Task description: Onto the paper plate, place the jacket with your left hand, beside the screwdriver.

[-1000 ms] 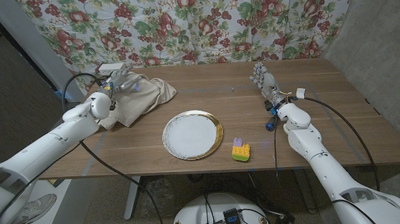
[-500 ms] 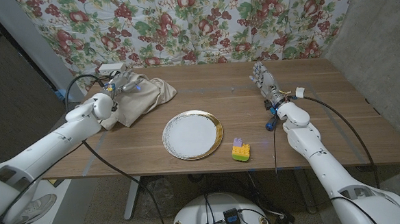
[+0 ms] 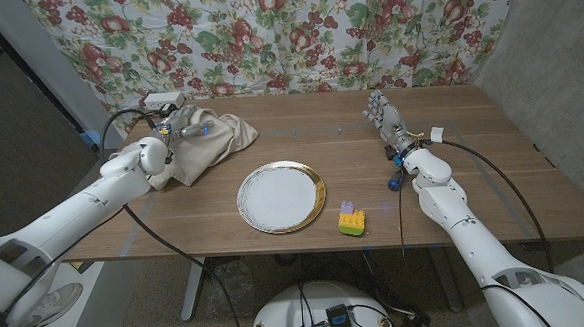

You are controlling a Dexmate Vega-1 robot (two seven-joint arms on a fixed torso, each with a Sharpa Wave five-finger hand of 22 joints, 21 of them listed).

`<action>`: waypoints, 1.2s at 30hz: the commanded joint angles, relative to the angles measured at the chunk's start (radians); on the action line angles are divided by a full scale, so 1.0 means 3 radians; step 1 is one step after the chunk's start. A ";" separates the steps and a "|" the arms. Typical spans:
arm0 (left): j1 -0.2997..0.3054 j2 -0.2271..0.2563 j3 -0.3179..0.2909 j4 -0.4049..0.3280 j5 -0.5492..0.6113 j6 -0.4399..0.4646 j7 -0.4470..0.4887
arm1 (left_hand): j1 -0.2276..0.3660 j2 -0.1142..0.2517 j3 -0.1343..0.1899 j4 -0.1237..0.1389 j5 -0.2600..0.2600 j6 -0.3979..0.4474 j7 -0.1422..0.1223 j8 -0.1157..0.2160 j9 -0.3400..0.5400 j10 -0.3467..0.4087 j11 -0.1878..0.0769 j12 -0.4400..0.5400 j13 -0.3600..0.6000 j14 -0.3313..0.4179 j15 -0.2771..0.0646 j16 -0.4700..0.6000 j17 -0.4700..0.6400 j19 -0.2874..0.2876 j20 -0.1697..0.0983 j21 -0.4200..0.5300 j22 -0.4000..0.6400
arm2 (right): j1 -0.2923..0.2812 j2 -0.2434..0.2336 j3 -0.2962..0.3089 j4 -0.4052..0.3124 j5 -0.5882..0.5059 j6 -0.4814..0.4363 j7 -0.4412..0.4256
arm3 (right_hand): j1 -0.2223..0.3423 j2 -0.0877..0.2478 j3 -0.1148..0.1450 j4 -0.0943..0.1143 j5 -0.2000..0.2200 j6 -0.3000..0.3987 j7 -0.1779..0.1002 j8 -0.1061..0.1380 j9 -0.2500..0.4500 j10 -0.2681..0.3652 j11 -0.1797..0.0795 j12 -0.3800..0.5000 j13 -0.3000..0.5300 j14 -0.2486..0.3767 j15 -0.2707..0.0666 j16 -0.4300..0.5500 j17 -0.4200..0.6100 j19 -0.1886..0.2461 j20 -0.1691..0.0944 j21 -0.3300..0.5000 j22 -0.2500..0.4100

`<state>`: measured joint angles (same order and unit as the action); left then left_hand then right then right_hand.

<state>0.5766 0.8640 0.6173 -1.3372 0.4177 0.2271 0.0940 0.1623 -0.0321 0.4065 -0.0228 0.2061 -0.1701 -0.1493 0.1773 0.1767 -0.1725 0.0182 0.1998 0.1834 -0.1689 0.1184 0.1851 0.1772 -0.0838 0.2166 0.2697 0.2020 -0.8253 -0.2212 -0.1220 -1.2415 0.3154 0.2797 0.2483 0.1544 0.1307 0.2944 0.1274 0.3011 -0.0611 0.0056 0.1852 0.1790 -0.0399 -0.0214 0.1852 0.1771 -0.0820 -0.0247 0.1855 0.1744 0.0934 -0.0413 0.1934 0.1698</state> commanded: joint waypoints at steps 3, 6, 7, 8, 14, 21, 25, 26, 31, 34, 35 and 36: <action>-0.0022 0.0017 0.0126 -0.0121 0.0289 0.0269 -0.0095 | 0.0150 -0.0080 -0.0016 -0.0127 0.0030 -0.0575 0.0057 0.0023 0.0008 -0.0291 0.0049 0.0003 0.0021 0.0010 0.0108 0.0029 0.0001 0.0103 0.0009 0.0014 0.0018 | -0.0029 -0.0016 0.0012 -0.0029 0.0010 -0.0006 0.0004 | 0.0030 0.0044 0.0022 0.0008 0.0001 0.0007 -0.0005 0.0013 0.0011 0.0003 0.0006 0.0002 0.0011 0.0013 0.0017 0.0004 0.0008 0.0027 -0.0090 0.0008 0.0011; -0.0010 0.0019 0.0132 -0.0185 0.0314 0.0407 -0.0175 | 0.0195 -0.0116 -0.0028 -0.0167 0.0043 -0.0612 0.0073 0.0020 0.0009 -0.0306 0.0050 0.0001 0.0022 0.0016 0.0137 0.0027 0.0001 0.0135 0.0010 0.0022 0.0021 | -0.0042 -0.0018 0.0017 -0.0049 0.0017 -0.0013 0.0003 | 0.0029 0.0043 0.0022 0.0008 0.0000 0.0009 -0.0005 0.0014 0.0011 0.0006 0.0007 0.0003 0.0011 0.0015 0.0017 0.0005 0.0008 0.0027 -0.0089 0.0008 0.0011; 0.0000 0.0020 0.0131 -0.0191 0.0316 0.0414 -0.0161 | 0.0224 -0.0140 -0.0037 -0.0192 0.0052 -0.0624 0.0079 0.0023 0.0009 -0.0320 0.0055 -0.0003 0.0022 0.0039 0.0162 0.0032 0.0001 0.0157 0.0010 0.0028 0.0023 | -0.0044 -0.0020 0.0018 -0.0051 0.0018 -0.0011 0.0007 | 0.0029 0.0043 0.0022 0.0008 0.0000 0.0010 -0.0004 0.0014 0.0011 0.0006 0.0005 0.0003 0.0011 0.0015 0.0017 0.0005 0.0008 0.0027 -0.0090 0.0008 0.0011; 0.0012 0.0019 0.0135 -0.0214 0.0338 0.0474 -0.0158 | 0.0242 -0.0158 -0.0044 -0.0208 0.0058 -0.0644 0.0084 0.0019 0.0009 -0.0333 0.0056 -0.0005 0.0023 0.0045 0.0180 0.0032 0.0001 0.0172 0.0011 0.0032 0.0025 | -0.0045 -0.0022 0.0018 -0.0052 0.0018 -0.0009 0.0012 | 0.0029 0.0042 0.0022 0.0009 0.0000 0.0009 -0.0005 0.0014 0.0011 0.0006 0.0007 0.0003 0.0011 0.0015 0.0018 0.0005 0.0008 0.0027 -0.0091 0.0008 0.0011; 0.0036 -0.0003 0.0111 -0.0201 0.0269 0.0571 -0.0175 | 0.0341 -0.0254 -0.0088 -0.0290 0.0093 -0.0776 0.0090 0.0004 0.0010 -0.0395 0.0085 -0.0014 0.0025 0.0089 0.0228 0.0034 0.0002 0.0273 0.0012 0.0061 0.0033 | -0.0060 -0.0027 0.0019 -0.0081 0.0019 -0.0025 0.0009 | 0.0027 0.0041 0.0023 0.0009 -0.0001 0.0011 -0.0003 0.0014 0.0011 0.0008 0.0009 0.0003 0.0010 0.0016 0.0021 0.0005 0.0008 0.0028 -0.0088 0.0008 0.0011; 0.0018 -0.0023 0.0122 -0.0102 0.0189 0.0526 -0.0167 | 0.0404 -0.0322 -0.0129 -0.0338 0.0120 -0.0849 0.0083 0.0005 0.0012 -0.0435 0.0103 -0.0015 0.0027 0.0120 0.0273 0.0032 0.0002 0.0355 0.0013 0.0082 0.0036 | -0.0066 -0.0028 0.0011 -0.0106 0.0010 -0.0048 0.0002 | 0.0025 0.0039 0.0023 0.0010 -0.0003 0.0008 -0.0006 0.0013 0.0011 0.0009 0.0006 0.0003 0.0010 0.0018 0.0026 0.0005 0.0008 0.0028 -0.0087 0.0008 0.0011; 0.0005 -0.0066 0.0100 0.0015 0.0083 0.0460 -0.0129 | 0.0439 -0.0351 -0.0151 -0.0358 0.0136 -0.0869 0.0083 0.0014 0.0014 -0.0498 0.0129 -0.0030 0.0028 0.0094 0.0278 0.0015 0.0002 0.0398 0.0013 0.0092 0.0036 | -0.0066 -0.0026 0.0009 -0.0114 0.0005 -0.0056 -0.0009 | 0.0025 0.0038 0.0024 0.0010 -0.0003 0.0007 -0.0005 0.0012 0.0011 0.0007 0.0007 0.0002 0.0010 0.0019 0.0029 0.0005 0.0008 0.0029 -0.0085 0.0008 0.0011; 0.0004 -0.0064 0.0103 0.0016 0.0078 0.0458 -0.0124 | 0.0446 -0.0355 -0.0155 -0.0361 0.0140 -0.0875 0.0083 0.0015 0.0014 -0.0502 0.0135 -0.0029 0.0028 0.0088 0.0283 0.0012 0.0002 0.0405 0.0013 0.0093 0.0036 | -0.0066 -0.0026 0.0009 -0.0116 0.0005 -0.0058 -0.0010 | 0.0024 0.0038 0.0024 0.0010 -0.0003 0.0008 -0.0006 0.0013 0.0011 0.0009 0.0008 0.0003 0.0010 0.0019 0.0028 0.0005 0.0008 0.0029 -0.0086 0.0009 0.0011; -0.0048 -0.0109 0.0159 0.0146 0.0045 0.0393 -0.0117 | 0.0460 -0.0362 -0.0164 -0.0367 0.0147 -0.0886 0.0081 0.0017 0.0015 -0.0508 0.0139 -0.0026 0.0028 0.0077 0.0283 0.0006 0.0003 0.0421 0.0013 0.0096 0.0035 | -0.0056 -0.0030 0.0002 -0.0113 -0.0010 -0.0062 -0.0016 | 0.0024 0.0037 0.0025 0.0010 -0.0004 0.0008 -0.0005 0.0012 0.0011 0.0011 0.0010 0.0004 0.0010 0.0022 0.0031 0.0006 0.0008 0.0030 -0.0083 0.0009 0.0011; -0.0081 -0.0133 0.0188 0.0196 0.0034 0.0385 -0.0125 | 0.0471 -0.0365 -0.0171 -0.0370 0.0153 -0.0882 0.0074 0.0023 0.0015 -0.0499 0.0141 -0.0019 0.0028 0.0075 0.0282 0.0005 0.0003 0.0433 0.0014 0.0097 0.0035 | -0.0043 -0.0032 -0.0005 -0.0097 -0.0021 -0.0056 -0.0012 | 0.0024 0.0037 0.0025 0.0010 -0.0004 0.0007 -0.0006 0.0012 0.0011 0.0011 0.0012 0.0004 0.0010 0.0022 0.0031 0.0006 0.0008 0.0031 -0.0084 0.0009 0.0011; -0.0089 -0.0134 0.0200 0.0198 0.0041 0.0393 -0.0126 | 0.0474 -0.0366 -0.0173 -0.0371 0.0155 -0.0880 0.0069 0.0025 0.0016 -0.0495 0.0142 -0.0016 0.0028 0.0077 0.0280 0.0005 0.0003 0.0437 0.0014 0.0098 0.0035 | -0.0040 -0.0030 -0.0006 -0.0095 -0.0022 -0.0059 -0.0016 | 0.0024 0.0037 0.0025 0.0010 -0.0004 0.0008 -0.0007 0.0012 0.0011 0.0011 0.0012 0.0004 0.0010 0.0022 0.0030 0.0005 0.0008 0.0030 -0.0085 0.0009 0.0011; -0.0105 -0.0138 0.0213 0.0212 0.0047 0.0384 -0.0128 | 0.0478 -0.0366 -0.0175 -0.0372 0.0157 -0.0873 0.0067 0.0030 0.0016 -0.0490 0.0138 -0.0013 0.0028 0.0078 0.0275 0.0006 0.0003 0.0442 0.0014 0.0098 0.0035 | -0.0037 -0.0027 -0.0006 -0.0090 -0.0020 -0.0057 -0.0017 | 0.0024 0.0037 0.0026 0.0010 -0.0004 0.0009 -0.0004 0.0013 0.0011 0.0011 0.0015 0.0004 0.0010 0.0022 0.0033 0.0005 0.0008 0.0031 -0.0083 0.0009 0.0011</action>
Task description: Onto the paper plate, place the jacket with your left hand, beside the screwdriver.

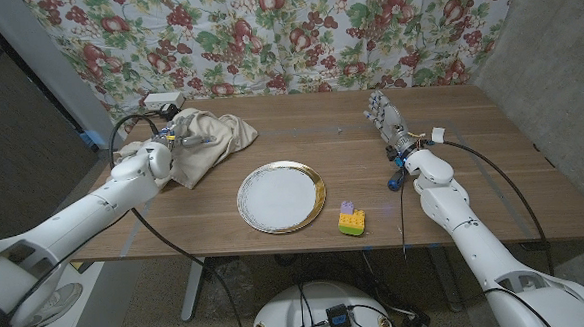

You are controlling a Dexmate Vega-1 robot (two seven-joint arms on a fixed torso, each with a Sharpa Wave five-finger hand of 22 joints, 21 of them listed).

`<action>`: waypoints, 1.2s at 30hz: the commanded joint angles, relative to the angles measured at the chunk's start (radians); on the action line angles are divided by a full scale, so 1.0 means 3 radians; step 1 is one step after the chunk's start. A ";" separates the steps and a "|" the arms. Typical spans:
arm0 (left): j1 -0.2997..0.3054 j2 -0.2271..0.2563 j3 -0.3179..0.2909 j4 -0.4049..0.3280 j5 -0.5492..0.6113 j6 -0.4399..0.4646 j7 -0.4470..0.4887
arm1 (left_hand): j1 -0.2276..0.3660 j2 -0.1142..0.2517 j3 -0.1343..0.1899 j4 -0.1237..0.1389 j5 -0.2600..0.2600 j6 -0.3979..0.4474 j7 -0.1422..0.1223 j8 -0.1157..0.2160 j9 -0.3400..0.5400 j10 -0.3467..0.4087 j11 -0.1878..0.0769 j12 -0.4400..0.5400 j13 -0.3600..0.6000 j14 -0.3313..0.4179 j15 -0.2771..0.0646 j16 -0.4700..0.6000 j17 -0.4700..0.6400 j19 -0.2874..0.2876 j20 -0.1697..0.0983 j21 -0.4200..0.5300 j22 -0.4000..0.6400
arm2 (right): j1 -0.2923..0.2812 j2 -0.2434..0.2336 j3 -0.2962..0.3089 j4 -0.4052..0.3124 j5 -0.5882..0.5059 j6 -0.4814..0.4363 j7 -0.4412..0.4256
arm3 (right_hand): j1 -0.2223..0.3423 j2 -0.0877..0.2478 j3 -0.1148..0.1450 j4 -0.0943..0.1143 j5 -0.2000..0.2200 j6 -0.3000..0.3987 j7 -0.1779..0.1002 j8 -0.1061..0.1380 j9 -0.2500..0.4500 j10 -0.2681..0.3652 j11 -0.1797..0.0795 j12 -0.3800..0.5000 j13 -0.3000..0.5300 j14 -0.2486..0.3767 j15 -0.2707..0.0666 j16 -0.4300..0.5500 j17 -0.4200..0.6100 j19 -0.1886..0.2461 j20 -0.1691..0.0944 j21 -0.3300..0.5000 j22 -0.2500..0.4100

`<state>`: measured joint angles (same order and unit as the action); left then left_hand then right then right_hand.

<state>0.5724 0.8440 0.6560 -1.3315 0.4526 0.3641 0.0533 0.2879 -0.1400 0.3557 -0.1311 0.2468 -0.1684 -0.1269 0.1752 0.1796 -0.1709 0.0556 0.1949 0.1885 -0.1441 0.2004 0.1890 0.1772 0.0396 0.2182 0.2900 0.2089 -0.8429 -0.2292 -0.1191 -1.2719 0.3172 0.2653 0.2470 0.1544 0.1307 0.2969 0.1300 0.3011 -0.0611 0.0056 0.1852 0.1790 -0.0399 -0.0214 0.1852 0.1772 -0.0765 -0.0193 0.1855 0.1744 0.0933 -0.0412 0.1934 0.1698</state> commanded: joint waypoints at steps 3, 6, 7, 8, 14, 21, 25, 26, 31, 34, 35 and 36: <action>-0.0133 -0.0084 0.0123 0.0215 -0.0045 -0.0044 -0.0019 | 0.0080 0.0002 -0.0009 -0.0014 0.0028 -0.0856 -0.0018 0.0051 0.0006 -0.0455 0.0002 0.0022 0.0011 0.0022 -0.0005 0.0002 0.0002 0.0054 0.0008 0.0036 0.0012 | 0.0029 0.0005 -0.0016 0.0021 -0.0028 -0.0003 -0.0019 | 0.0024 0.0037 0.0018 0.0001 -0.0005 0.0008 -0.0005 0.0013 0.0011 0.0010 0.0010 0.0003 0.0010 0.0003 0.0014 0.0005 0.0008 0.0030 -0.0082 0.0008 0.0011; -0.0166 -0.0104 0.0140 0.0257 -0.0073 -0.0065 -0.0051 | 0.0118 0.0031 -0.0006 -0.0017 0.0035 -0.0824 -0.0018 0.0068 0.0007 -0.0409 -0.0006 0.0041 0.0011 0.0095 -0.0022 0.0025 0.0002 0.0101 0.0006 0.0050 0.0016 | 0.0029 0.0007 -0.0015 0.0022 -0.0026 -0.0005 -0.0024 | 0.0024 0.0037 0.0018 0.0001 -0.0005 0.0005 -0.0004 0.0011 0.0011 0.0008 0.0008 0.0002 0.0010 0.0003 0.0013 0.0005 0.0008 0.0030 -0.0084 0.0008 0.0011; -0.0188 -0.0100 0.0180 0.0261 -0.0024 -0.0055 -0.0063 | 0.0126 0.0037 -0.0005 -0.0018 0.0035 -0.0823 -0.0020 0.0069 0.0007 -0.0402 -0.0004 0.0043 0.0011 0.0106 -0.0025 0.0027 0.0002 0.0112 0.0005 0.0053 0.0017 | 0.0031 0.0005 -0.0017 0.0028 -0.0031 0.0004 -0.0021 | 0.0024 0.0037 0.0019 0.0001 -0.0005 0.0007 -0.0006 0.0012 0.0011 0.0007 0.0011 0.0001 0.0010 0.0004 0.0015 0.0005 0.0008 0.0030 -0.0084 0.0008 0.0011; -0.0198 -0.0104 0.0177 0.0273 -0.0051 -0.0074 -0.0088 | 0.0136 0.0046 -0.0003 -0.0019 0.0036 -0.0826 -0.0021 0.0069 0.0007 -0.0396 0.0003 0.0045 0.0011 0.0112 -0.0024 0.0027 0.0002 0.0126 0.0005 0.0058 0.0018 | 0.0027 0.0007 -0.0014 0.0022 -0.0030 -0.0002 -0.0032 | 0.0024 0.0037 0.0019 0.0001 -0.0005 0.0006 -0.0007 0.0012 0.0011 0.0005 0.0008 0.0001 0.0010 0.0003 0.0013 0.0005 0.0008 0.0029 -0.0086 0.0008 0.0011; -0.0225 -0.0124 0.0216 0.0291 -0.0035 -0.0046 -0.0090 | 0.0262 0.0137 0.0028 -0.0035 0.0027 -0.0803 -0.0029 0.0088 0.0010 -0.0358 0.0003 0.0055 0.0011 0.0210 -0.0036 0.0037 -0.0001 0.0305 0.0001 0.0124 0.0035 | 0.0020 0.0001 -0.0008 0.0016 -0.0035 0.0011 -0.0036 | 0.0024 0.0037 0.0020 0.0000 -0.0006 0.0005 -0.0004 0.0011 0.0011 0.0006 0.0007 0.0001 0.0010 0.0004 0.0015 0.0005 0.0008 0.0030 -0.0082 0.0008 0.0011; -0.0236 -0.0128 0.0253 0.0288 0.0000 -0.0009 -0.0080 | 0.0550 0.0230 0.0075 -0.0092 -0.0023 -0.0757 -0.0018 0.0112 0.0014 -0.0244 0.0008 0.0074 0.0012 0.0476 -0.0107 0.0062 -0.0007 0.0669 -0.0004 0.0261 0.0060 | 0.0020 -0.0005 -0.0011 0.0011 -0.0034 0.0010 -0.0025 | 0.0024 0.0037 0.0022 0.0000 -0.0006 0.0006 -0.0006 0.0012 0.0011 0.0010 0.0008 0.0003 0.0010 0.0005 0.0014 0.0004 0.0008 0.0031 -0.0082 0.0008 0.0011; -0.0213 -0.0124 0.0254 0.0261 0.0028 0.0019 0.0002 | 0.0836 0.0306 0.0135 -0.0128 -0.0075 -0.0721 0.0017 0.0128 0.0017 -0.0163 0.0032 0.0083 0.0013 0.0711 -0.0176 0.0074 -0.0008 0.0941 -0.0006 0.0361 0.0062 | 0.0020 -0.0001 -0.0009 0.0008 -0.0030 0.0005 -0.0029 | 0.0024 0.0036 0.0023 -0.0001 -0.0007 0.0005 -0.0005 0.0012 0.0011 0.0009 0.0009 0.0002 0.0010 0.0007 0.0016 0.0005 0.0008 0.0031 -0.0082 0.0008 0.0011; -0.0213 -0.0124 0.0255 0.0260 0.0028 0.0023 0.0000 | 0.0941 0.0326 0.0156 -0.0137 -0.0096 -0.0700 0.0031 0.0135 0.0017 -0.0123 0.0037 0.0089 0.0012 0.0822 -0.0232 0.0087 -0.0008 0.1009 -0.0006 0.0382 0.0056 | 0.0020 0.0000 -0.0009 0.0008 -0.0030 0.0010 -0.0028 | 0.0024 0.0036 0.0023 -0.0001 -0.0007 0.0006 -0.0007 0.0012 0.0011 0.0009 0.0008 0.0002 0.0010 0.0006 0.0014 0.0005 0.0008 0.0030 -0.0083 0.0008 0.0011; -0.0181 -0.0134 0.0238 0.0242 0.0024 0.0045 0.0080 | 0.1498 0.0379 0.0240 -0.0156 -0.0189 -0.0464 0.0118 0.0186 0.0017 0.0150 0.0039 0.0129 0.0007 0.1307 -0.0482 0.0099 -0.0011 0.1358 -0.0012 0.0511 0.0040 | 0.0015 -0.0003 -0.0010 -0.0002 -0.0030 0.0017 -0.0020 | 0.0024 0.0035 0.0023 -0.0001 -0.0008 0.0007 -0.0005 0.0012 0.0011 0.0011 0.0010 0.0003 0.0010 0.0006 0.0015 0.0004 0.0008 0.0031 -0.0081 0.0008 0.0011; -0.0178 -0.0139 0.0255 0.0234 0.0056 0.0084 0.0102 | 0.1751 0.0397 0.0253 -0.0148 -0.0216 -0.0343 0.0203 0.0187 0.0017 0.0288 0.0064 0.0144 0.0006 0.1534 -0.0596 0.0098 -0.0008 0.1478 -0.0014 0.0570 0.0041 | 0.0002 -0.0001 -0.0006 -0.0025 -0.0029 0.0010 -0.0033 | 0.0023 0.0034 0.0023 -0.0001 -0.0008 0.0007 -0.0007 0.0012 0.0011 0.0010 0.0006 0.0002 0.0010 0.0007 0.0015 0.0004 0.0008 0.0031 -0.0082 0.0008 0.0011; -0.0166 -0.0141 0.0253 0.0231 0.0072 0.0089 0.0152 | 0.1837 0.0412 0.0253 -0.0143 -0.0221 -0.0314 0.0251 0.0178 0.0018 0.0340 0.0071 0.0149 0.0006 0.1653 -0.0653 0.0114 -0.0004 0.1519 -0.0016 0.0595 0.0045 | -0.0001 -0.0006 -0.0008 -0.0029 -0.0032 0.0010 -0.0029 | 0.0023 0.0034 0.0024 -0.0001 -0.0008 0.0004 -0.0005 0.0011 0.0011 0.0011 0.0009 0.0003 0.0010 0.0007 0.0017 0.0004 0.0008 0.0031 -0.0080 0.0008 0.0011; -0.0174 -0.0131 0.0258 0.0233 0.0066 0.0067 0.0127 | 0.1926 0.0435 0.0255 -0.0140 -0.0223 -0.0251 0.0297 0.0180 0.0019 0.0403 0.0081 0.0158 0.0007 0.1768 -0.0717 0.0131 0.0002 0.1564 -0.0019 0.0626 0.0050 | -0.0006 -0.0007 -0.0007 -0.0037 -0.0033 0.0009 -0.0032 | 0.0023 0.0034 0.0024 -0.0001 -0.0008 0.0005 -0.0006 0.0012 0.0011 0.0009 0.0008 0.0002 0.0010 0.0006 0.0017 0.0004 0.0008 0.0030 -0.0082 0.0008 0.0011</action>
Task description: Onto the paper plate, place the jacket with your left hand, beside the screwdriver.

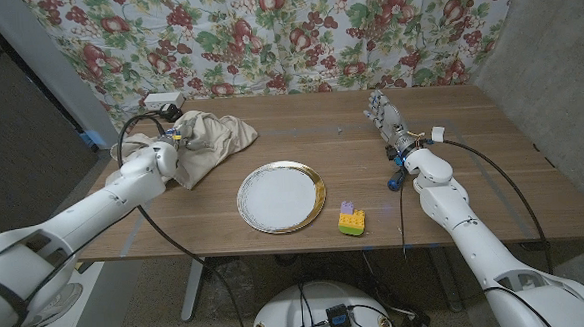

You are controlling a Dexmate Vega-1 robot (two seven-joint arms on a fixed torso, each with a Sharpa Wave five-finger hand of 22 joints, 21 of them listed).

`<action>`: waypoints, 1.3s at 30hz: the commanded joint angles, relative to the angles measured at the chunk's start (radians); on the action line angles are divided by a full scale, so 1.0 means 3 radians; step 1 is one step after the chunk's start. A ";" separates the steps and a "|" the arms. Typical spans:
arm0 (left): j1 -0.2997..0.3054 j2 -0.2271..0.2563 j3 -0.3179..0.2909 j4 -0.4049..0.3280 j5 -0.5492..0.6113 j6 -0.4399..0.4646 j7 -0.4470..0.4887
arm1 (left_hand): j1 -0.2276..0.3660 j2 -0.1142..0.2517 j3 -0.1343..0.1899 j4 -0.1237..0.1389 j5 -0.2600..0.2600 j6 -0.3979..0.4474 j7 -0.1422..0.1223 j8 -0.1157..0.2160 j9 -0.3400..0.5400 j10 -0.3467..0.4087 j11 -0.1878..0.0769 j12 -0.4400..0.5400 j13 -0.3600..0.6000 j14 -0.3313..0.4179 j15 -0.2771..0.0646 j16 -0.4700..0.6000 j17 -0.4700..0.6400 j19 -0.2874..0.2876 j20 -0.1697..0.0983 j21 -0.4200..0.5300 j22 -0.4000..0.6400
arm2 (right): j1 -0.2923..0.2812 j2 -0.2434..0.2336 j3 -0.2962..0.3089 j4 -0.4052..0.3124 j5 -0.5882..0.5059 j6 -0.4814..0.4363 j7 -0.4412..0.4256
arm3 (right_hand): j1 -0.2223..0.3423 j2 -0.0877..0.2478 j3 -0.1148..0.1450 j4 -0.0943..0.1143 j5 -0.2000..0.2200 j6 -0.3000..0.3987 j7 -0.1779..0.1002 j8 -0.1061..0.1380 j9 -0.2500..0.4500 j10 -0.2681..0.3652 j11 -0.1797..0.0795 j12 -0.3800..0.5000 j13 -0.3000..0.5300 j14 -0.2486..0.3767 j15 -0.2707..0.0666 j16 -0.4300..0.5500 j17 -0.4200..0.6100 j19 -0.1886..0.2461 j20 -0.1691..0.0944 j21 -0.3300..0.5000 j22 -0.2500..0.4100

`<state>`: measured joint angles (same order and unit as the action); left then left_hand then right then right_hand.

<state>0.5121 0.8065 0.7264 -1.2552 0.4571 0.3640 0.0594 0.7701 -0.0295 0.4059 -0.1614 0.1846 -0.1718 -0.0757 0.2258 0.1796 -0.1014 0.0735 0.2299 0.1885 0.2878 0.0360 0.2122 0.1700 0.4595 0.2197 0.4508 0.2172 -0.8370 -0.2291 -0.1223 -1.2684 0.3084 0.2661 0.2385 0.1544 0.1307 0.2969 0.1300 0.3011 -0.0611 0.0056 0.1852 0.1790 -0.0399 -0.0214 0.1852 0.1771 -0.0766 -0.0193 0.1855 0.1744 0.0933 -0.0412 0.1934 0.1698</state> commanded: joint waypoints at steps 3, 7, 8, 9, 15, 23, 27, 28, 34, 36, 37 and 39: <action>0.0027 -0.0019 0.0031 -0.0040 0.0074 0.0137 0.0115 | 0.0520 0.0095 0.0066 -0.0040 -0.0021 -0.0059 0.0241 0.0028 0.0021 0.0388 -0.0074 0.0084 0.0008 0.0544 -0.0329 0.0074 0.0035 0.0245 -0.0031 0.0162 0.0040 | -0.0042 -0.0013 0.0008 -0.0070 -0.0007 0.0011 -0.0008 | 0.0023 0.0033 0.0024 -0.0001 -0.0009 0.0006 -0.0006 0.0012 0.0011 0.0010 0.0006 0.0002 0.0010 0.0008 0.0015 0.0005 0.0008 0.0030 -0.0080 0.0008 0.0011; 0.0062 -0.0034 0.0007 -0.0043 0.0075 0.0142 0.0251 | 0.0876 0.0163 0.0000 -0.0040 -0.0032 0.0398 0.0535 0.0091 0.0023 0.0910 -0.0189 0.0196 0.0008 0.1006 -0.0666 0.0169 0.0063 0.0359 -0.0174 0.0333 0.0088 | -0.0060 -0.0018 0.0013 -0.0097 -0.0009 0.0010 -0.0012 | 0.0022 0.0032 0.0024 -0.0002 -0.0009 0.0004 -0.0004 0.0011 0.0011 0.0008 0.0013 0.0001 0.0010 0.0010 0.0014 0.0005 0.0008 0.0030 -0.0079 0.0008 0.0011; 0.0062 -0.0038 0.0013 -0.0036 0.0087 0.0144 0.0272 | 0.0926 0.0191 0.0003 -0.0038 -0.0030 0.0473 0.0569 0.0105 0.0024 0.0972 -0.0193 0.0209 0.0008 0.1084 -0.0706 0.0195 0.0071 0.0380 -0.0192 0.0361 0.0095 | -0.0067 -0.0016 0.0017 -0.0109 -0.0005 0.0010 -0.0017 | 0.0022 0.0032 0.0024 -0.0002 -0.0009 0.0005 -0.0005 0.0011 0.0011 0.0007 0.0012 0.0001 0.0010 0.0010 0.0014 0.0005 0.0008 0.0030 -0.0080 0.0008 0.0011; 0.0074 -0.0044 0.0004 -0.0032 0.0086 0.0141 0.0320 | 0.0974 0.0198 -0.0012 -0.0033 -0.0033 0.0566 0.0597 0.0121 0.0025 0.1076 -0.0204 0.0233 0.0009 0.1177 -0.0766 0.0224 0.0077 0.0407 -0.0217 0.0401 0.0106 | -0.0074 -0.0014 0.0021 -0.0122 -0.0001 0.0003 -0.0023 | 0.0022 0.0032 0.0025 -0.0002 -0.0009 0.0005 -0.0003 0.0011 0.0011 0.0006 0.0010 0.0001 0.0010 0.0010 0.0017 0.0005 0.0008 0.0030 -0.0077 0.0008 0.0011; 0.0146 -0.0106 -0.0044 0.0009 0.0114 0.0157 0.0706 | 0.1675 0.0369 0.0018 -0.0074 -0.0035 0.1603 0.0674 0.0318 0.0042 0.1953 -0.0361 0.0458 0.0023 0.1764 -0.0914 0.0424 0.0156 0.0435 -0.0444 0.0790 0.0300 | -0.0102 -0.0025 0.0030 -0.0163 -0.0004 0.0002 -0.0028 | 0.0022 0.0032 0.0026 -0.0003 -0.0009 0.0006 -0.0007 0.0012 0.0011 0.0009 0.0005 0.0002 0.0010 0.0008 0.0013 0.0004 0.0008 0.0030 -0.0079 0.0008 0.0011; 0.0226 -0.0141 -0.0154 0.0055 0.0001 0.0017 0.1038 | 0.2250 0.0465 -0.0308 -0.0041 -0.0029 0.2691 0.0462 0.0510 0.0098 0.2740 -0.0499 0.0696 0.0182 0.2197 -0.0923 0.0890 0.0425 0.0322 -0.0661 0.1452 0.0586 | -0.0117 -0.0030 0.0035 -0.0184 -0.0010 0.0008 -0.0029 | 0.0023 0.0031 0.0028 -0.0004 -0.0010 0.0008 -0.0004 0.0013 0.0011 0.0009 0.0003 0.0002 0.0010 0.0009 0.0010 0.0003 0.0008 0.0031 -0.0080 0.0008 0.0011; 0.0282 -0.0160 -0.0212 0.0085 -0.0030 -0.0082 0.1283 | 0.2385 0.0510 -0.0381 -0.0016 -0.0020 0.3111 0.0441 0.0588 0.0093 0.2935 -0.0452 0.0764 0.0267 0.2305 -0.0923 0.0968 0.0454 0.0275 -0.0731 0.1755 0.0713 | -0.0117 -0.0030 0.0033 -0.0189 -0.0015 0.0007 -0.0029 | 0.0023 0.0031 0.0029 -0.0004 -0.0010 0.0003 -0.0006 0.0011 0.0011 0.0005 0.0005 0.0001 0.0010 0.0008 0.0010 0.0003 0.0008 0.0030 -0.0083 0.0008 0.0011; 0.0285 -0.0162 -0.0227 0.0080 -0.0049 -0.0084 0.1287 | 0.2402 0.0518 -0.0389 -0.0013 -0.0018 0.3178 0.0433 0.0595 0.0089 0.2948 -0.0443 0.0767 0.0285 0.2347 -0.0928 0.0992 0.0476 0.0249 -0.0731 0.1811 0.0736 | -0.0115 -0.0034 0.0030 -0.0186 -0.0023 0.0017 -0.0026 | 0.0023 0.0031 0.0029 -0.0004 -0.0010 0.0002 -0.0006 0.0011 0.0011 0.0004 0.0003 0.0000 0.0010 0.0008 0.0011 0.0003 0.0008 0.0031 -0.0084 0.0008 0.0011; 0.0348 -0.0172 -0.0311 0.0069 -0.0112 -0.0209 0.1521 | 0.2379 0.0572 -0.0424 0.0039 -0.0006 0.3619 0.0367 0.0654 0.0070 0.3186 -0.0481 0.0845 0.0395 0.2563 -0.0914 0.1076 0.0583 0.0195 -0.0725 0.2084 0.0793 | -0.0108 -0.0028 0.0022 -0.0189 -0.0030 0.0008 -0.0031 | 0.0023 0.0030 0.0030 -0.0005 -0.0010 0.0002 -0.0006 0.0011 0.0011 0.0003 0.0007 0.0000 0.0010 0.0006 0.0010 0.0002 0.0007 0.0029 -0.0084 0.0007 0.0011; 0.0354 -0.0175 -0.0325 0.0064 -0.0132 -0.0217 0.1526 | 0.2377 0.0559 -0.0431 0.0035 -0.0005 0.3647 0.0366 0.0652 0.0067 0.3213 -0.0491 0.0853 0.0408 0.2583 -0.0915 0.1081 0.0595 0.0194 -0.0729 0.2111 0.0793 | -0.0106 -0.0027 0.0021 -0.0186 -0.0030 0.0009 -0.0031 | 0.0023 0.0030 0.0030 -0.0005 -0.0010 0.0003 -0.0003 0.0011 0.0011 0.0002 0.0004 0.0000 0.0010 0.0005 0.0011 0.0002 0.0007 0.0029 -0.0083 0.0007 0.0011; 0.0370 -0.0180 -0.0350 0.0049 -0.0152 -0.0226 0.1561 | 0.2377 0.0556 -0.0433 0.0034 -0.0005 0.3657 0.0367 0.0653 0.0066 0.3213 -0.0488 0.0852 0.0411 0.2586 -0.0915 0.1082 0.0598 0.0192 -0.0733 0.2117 0.0793 | -0.0106 -0.0024 0.0022 -0.0186 -0.0026 0.0008 -0.0031 | 0.0024 0.0030 0.0030 -0.0006 -0.0010 0.0002 -0.0005 0.0011 0.0011 0.0000 0.0005 -0.0001 0.0010 0.0007 0.0011 0.0002 0.0007 0.0029 -0.0083 0.0007 0.0011; 0.0368 -0.0172 -0.0344 0.0032 -0.0137 -0.0208 0.1555 | 0.2378 0.0543 -0.0440 0.0028 -0.0002 0.3697 0.0375 0.0653 0.0064 0.3238 -0.0493 0.0858 0.0429 0.2607 -0.0916 0.1087 0.0614 0.0190 -0.0736 0.2151 0.0793 | -0.0106 -0.0025 0.0019 -0.0191 -0.0029 0.0001 -0.0032 | 0.0024 0.0030 0.0031 -0.0006 -0.0010 0.0004 -0.0004 0.0012 0.0011 -0.0001 0.0008 -0.0001 0.0010 0.0006 0.0012 0.0002 0.0007 0.0029 -0.0082 0.0007 0.0011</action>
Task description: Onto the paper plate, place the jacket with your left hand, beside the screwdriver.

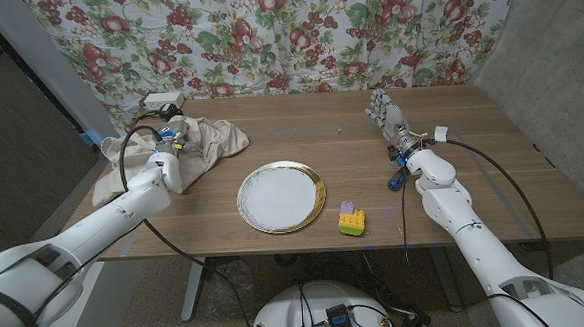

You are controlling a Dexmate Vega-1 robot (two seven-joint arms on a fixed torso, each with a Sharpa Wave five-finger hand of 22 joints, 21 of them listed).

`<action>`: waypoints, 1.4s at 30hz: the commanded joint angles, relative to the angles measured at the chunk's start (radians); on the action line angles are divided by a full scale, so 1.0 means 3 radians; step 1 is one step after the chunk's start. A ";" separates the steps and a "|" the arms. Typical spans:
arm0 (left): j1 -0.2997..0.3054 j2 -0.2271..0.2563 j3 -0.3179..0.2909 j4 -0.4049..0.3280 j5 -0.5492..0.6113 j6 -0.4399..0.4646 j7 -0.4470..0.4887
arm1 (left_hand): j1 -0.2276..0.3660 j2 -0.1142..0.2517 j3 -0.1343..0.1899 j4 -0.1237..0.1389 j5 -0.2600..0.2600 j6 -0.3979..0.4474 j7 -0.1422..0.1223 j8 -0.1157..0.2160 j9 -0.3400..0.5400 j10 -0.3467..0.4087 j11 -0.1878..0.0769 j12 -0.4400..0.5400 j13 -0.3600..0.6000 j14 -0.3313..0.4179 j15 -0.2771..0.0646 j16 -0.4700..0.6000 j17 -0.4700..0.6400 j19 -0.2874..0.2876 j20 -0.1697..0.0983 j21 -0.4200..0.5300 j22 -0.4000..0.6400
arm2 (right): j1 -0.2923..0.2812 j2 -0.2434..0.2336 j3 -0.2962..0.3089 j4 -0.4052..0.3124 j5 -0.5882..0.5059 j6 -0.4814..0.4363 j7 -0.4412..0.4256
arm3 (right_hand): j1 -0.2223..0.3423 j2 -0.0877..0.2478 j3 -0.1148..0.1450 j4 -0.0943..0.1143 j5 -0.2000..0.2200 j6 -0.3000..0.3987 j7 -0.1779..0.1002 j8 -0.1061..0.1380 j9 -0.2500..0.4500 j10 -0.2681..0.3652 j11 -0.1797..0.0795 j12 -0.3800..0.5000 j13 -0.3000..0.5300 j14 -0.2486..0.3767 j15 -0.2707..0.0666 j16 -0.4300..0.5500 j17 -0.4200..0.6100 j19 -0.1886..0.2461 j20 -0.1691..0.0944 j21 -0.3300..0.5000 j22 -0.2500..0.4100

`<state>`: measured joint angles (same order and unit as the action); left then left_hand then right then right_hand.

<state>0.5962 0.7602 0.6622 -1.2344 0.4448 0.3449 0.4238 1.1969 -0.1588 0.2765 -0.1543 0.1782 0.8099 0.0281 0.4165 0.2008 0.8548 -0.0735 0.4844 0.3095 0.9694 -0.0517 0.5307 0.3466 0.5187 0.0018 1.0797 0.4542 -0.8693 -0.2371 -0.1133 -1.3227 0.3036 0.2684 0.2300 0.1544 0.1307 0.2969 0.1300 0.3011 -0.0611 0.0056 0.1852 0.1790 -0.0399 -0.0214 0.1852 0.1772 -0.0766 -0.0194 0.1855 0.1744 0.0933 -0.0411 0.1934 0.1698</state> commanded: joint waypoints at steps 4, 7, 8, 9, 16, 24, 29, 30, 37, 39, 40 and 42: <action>0.0140 -0.0023 -0.0218 -0.0118 -0.0195 -0.0138 0.0365 | 0.0956 0.0969 -0.0014 0.0004 0.0023 0.0461 0.0026 0.0014 -0.0008 0.0070 -0.0001 0.0013 0.0044 0.0368 -0.0622 0.0035 0.0044 -0.0016 -0.0017 0.0090 0.0003 | 0.0004 0.0001 -0.0013 -0.0004 -0.0015 0.0004 0.0002 | 0.0025 0.0029 0.0032 -0.0007 -0.0010 0.0004 -0.0006 0.0012 0.0011 0.0001 0.0007 0.0000 0.0010 0.0004 0.0011 0.0001 0.0007 0.0027 -0.0082 0.0006 0.0011; 0.0177 0.0025 -0.0250 -0.0222 -0.0208 -0.0149 0.0349 | 0.0957 0.0965 -0.0018 0.0003 0.0025 0.0472 0.0020 0.0007 -0.0009 0.0080 0.0002 0.0014 0.0057 0.0388 -0.0621 0.0042 0.0057 -0.0024 -0.0021 0.0112 0.0002 | -0.0001 -0.0001 -0.0014 -0.0011 -0.0017 0.0012 0.0007 | 0.0025 0.0028 0.0032 -0.0008 -0.0010 0.0002 -0.0005 0.0011 0.0011 -0.0002 0.0006 -0.0001 0.0010 0.0006 0.0014 0.0002 0.0007 0.0028 -0.0080 0.0006 0.0011; 0.0188 0.0024 -0.0267 -0.0233 -0.0227 -0.0156 0.0353 | 0.0958 0.0962 -0.0020 0.0002 0.0026 0.0477 0.0018 0.0004 -0.0010 0.0093 -0.0004 0.0018 0.0063 0.0391 -0.0620 0.0042 0.0063 -0.0030 -0.0020 0.0122 0.0001 | -0.0004 0.0003 -0.0011 -0.0018 -0.0011 0.0007 0.0002 | 0.0026 0.0028 0.0033 -0.0008 -0.0010 0.0003 -0.0004 0.0011 0.0011 -0.0001 0.0005 -0.0001 0.0010 0.0006 0.0013 0.0002 0.0007 0.0028 -0.0083 0.0007 0.0011; 0.0212 0.0015 -0.0307 -0.0272 -0.0266 -0.0138 0.0366 | 0.0958 0.0961 -0.0021 0.0002 0.0027 0.0481 0.0018 0.0002 -0.0010 0.0095 -0.0007 0.0018 0.0068 0.0393 -0.0620 0.0041 0.0066 -0.0032 -0.0021 0.0129 0.0001 | -0.0005 0.0001 -0.0012 -0.0021 -0.0012 0.0008 0.0004 | 0.0026 0.0028 0.0033 -0.0009 -0.0010 0.0003 -0.0005 0.0011 0.0011 0.0000 0.0002 0.0000 0.0010 0.0005 0.0013 0.0001 0.0007 0.0028 -0.0081 0.0006 0.0011; 0.0266 0.0060 -0.0349 -0.0389 -0.0254 -0.0147 0.0384 | 0.0960 0.0955 -0.0026 0.0001 0.0031 0.0496 0.0020 -0.0012 -0.0010 0.0096 -0.0010 0.0012 0.0092 0.0400 -0.0619 0.0036 0.0084 -0.0053 -0.0018 0.0166 -0.0002 | -0.0023 -0.0002 -0.0012 -0.0046 -0.0020 0.0024 0.0003 | 0.0026 0.0027 0.0034 -0.0010 -0.0010 0.0002 -0.0002 0.0011 0.0011 -0.0003 0.0007 -0.0001 0.0010 0.0005 0.0011 0.0001 0.0007 0.0027 -0.0081 0.0006 0.0011; 0.0315 0.0083 -0.0415 -0.0487 -0.0279 -0.0178 0.0388 | 0.0961 0.0950 -0.0031 0.0003 0.0034 0.0516 0.0015 -0.0028 -0.0010 0.0106 -0.0018 0.0008 0.0124 0.0408 -0.0618 0.0029 0.0110 -0.0075 -0.0015 0.0212 -0.0011 | -0.0060 0.0000 -0.0002 -0.0102 -0.0018 0.0010 -0.0020 | 0.0026 0.0025 0.0034 -0.0010 -0.0011 0.0000 -0.0002 0.0011 0.0011 -0.0003 0.0009 -0.0001 0.0010 0.0004 0.0010 0.0001 0.0007 0.0026 -0.0081 0.0006 0.0011; 0.0338 0.0090 -0.0450 -0.0551 -0.0273 -0.0178 0.0399 | 0.0961 0.0948 -0.0033 0.0004 0.0036 0.0520 0.0006 -0.0040 -0.0009 0.0103 -0.0018 0.0002 0.0143 0.0416 -0.0618 0.0027 0.0125 -0.0086 -0.0013 0.0236 -0.0017 | -0.0076 -0.0001 0.0003 -0.0124 -0.0018 0.0018 -0.0023 | 0.0026 0.0025 0.0035 -0.0011 -0.0011 0.0000 -0.0002 0.0011 0.0011 -0.0005 0.0003 -0.0001 0.0010 0.0005 0.0010 0.0001 0.0007 0.0026 -0.0081 0.0006 0.0011; 0.0339 0.0094 -0.0454 -0.0549 -0.0274 -0.0200 0.0396 | 0.0961 0.0948 -0.0033 0.0004 0.0037 0.0516 0.0005 -0.0043 -0.0008 0.0104 -0.0018 0.0001 0.0146 0.0416 -0.0618 0.0026 0.0127 -0.0089 -0.0015 0.0240 -0.0019 | -0.0078 -0.0001 0.0004 -0.0129 -0.0018 0.0018 -0.0024 | 0.0026 0.0025 0.0035 -0.0011 -0.0011 0.0002 -0.0002 0.0011 0.0011 -0.0004 0.0004 -0.0001 0.0010 0.0005 0.0009 0.0001 0.0007 0.0026 -0.0081 0.0006 0.0011; 0.0375 0.0119 -0.0508 -0.0637 -0.0260 -0.0244 0.0409 | 0.0961 0.0947 -0.0034 0.0005 0.0038 0.0521 0.0012 -0.0058 -0.0006 0.0099 -0.0012 -0.0007 0.0171 0.0417 -0.0617 0.0018 0.0145 -0.0103 -0.0021 0.0269 -0.0030 | -0.0088 0.0003 0.0006 -0.0143 -0.0019 0.0030 -0.0024 | 0.0025 0.0025 0.0036 -0.0011 -0.0011 0.0002 -0.0004 0.0011 0.0011 -0.0001 0.0008 0.0001 0.0010 0.0003 0.0009 0.0001 0.0007 0.0026 -0.0082 0.0006 0.0011; 0.0377 0.0121 -0.0510 -0.0652 -0.0230 -0.0227 0.0421 | 0.0960 0.0948 -0.0034 0.0006 0.0038 0.0521 0.0009 -0.0061 -0.0006 0.0098 -0.0017 -0.0008 0.0175 0.0417 -0.0616 0.0017 0.0148 -0.0101 -0.0022 0.0276 -0.0032 | -0.0089 0.0001 0.0004 -0.0141 -0.0025 0.0039 -0.0022 | 0.0025 0.0025 0.0036 -0.0011 -0.0011 0.0000 -0.0004 0.0011 0.0011 -0.0002 0.0008 0.0000 0.0010 0.0003 0.0008 0.0001 0.0007 0.0026 -0.0083 0.0006 0.0011; 0.0383 0.0121 -0.0523 -0.0652 -0.0246 -0.0254 0.0420 | 0.0961 0.0947 -0.0034 0.0006 0.0038 0.0523 0.0007 -0.0063 -0.0005 0.0101 -0.0021 -0.0008 0.0179 0.0417 -0.0617 0.0015 0.0151 -0.0099 -0.0024 0.0282 -0.0034 | -0.0091 0.0005 0.0005 -0.0143 -0.0023 0.0039 -0.0026 | 0.0025 0.0025 0.0036 -0.0011 -0.0011 0.0000 -0.0004 0.0011 0.0011 -0.0003 0.0008 0.0000 0.0010 0.0002 0.0009 0.0001 0.0007 0.0026 -0.0082 0.0006 0.0011; 0.0387 0.0127 -0.0536 -0.0668 -0.0255 -0.0257 0.0392 | 0.0961 0.0945 -0.0035 0.0006 0.0038 0.0520 0.0005 -0.0068 -0.0005 0.0099 -0.0022 -0.0011 0.0186 0.0415 -0.0616 0.0012 0.0156 -0.0103 -0.0025 0.0290 -0.0038 | -0.0093 0.0005 0.0004 -0.0147 -0.0024 0.0038 -0.0026 | 0.0025 0.0025 0.0036 -0.0011 -0.0011 -0.0001 -0.0001 0.0010 0.0011 -0.0003 -0.0004 0.0000 0.0010 0.0003 0.0011 0.0001 0.0007 0.0027 -0.0080 0.0006 0.0011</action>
<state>0.6975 0.7903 0.5260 -1.4015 0.3659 0.2832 0.5431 1.2393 -0.1169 0.2682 -0.1544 0.1851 0.9544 0.0308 0.4016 0.1963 0.8761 -0.0767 0.4877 0.3600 1.0621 -0.1485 0.5374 0.3880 0.4922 -0.0035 1.1592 0.4416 -0.8919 -0.2374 -0.1135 -1.3594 0.2973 0.2765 0.2240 0.1544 0.1307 0.2998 0.1271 0.3011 -0.0611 0.0056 0.1852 0.1790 -0.0399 -0.0214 0.1852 0.1772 -0.0766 -0.0194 0.1855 0.1744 0.0933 -0.0411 0.1934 0.1698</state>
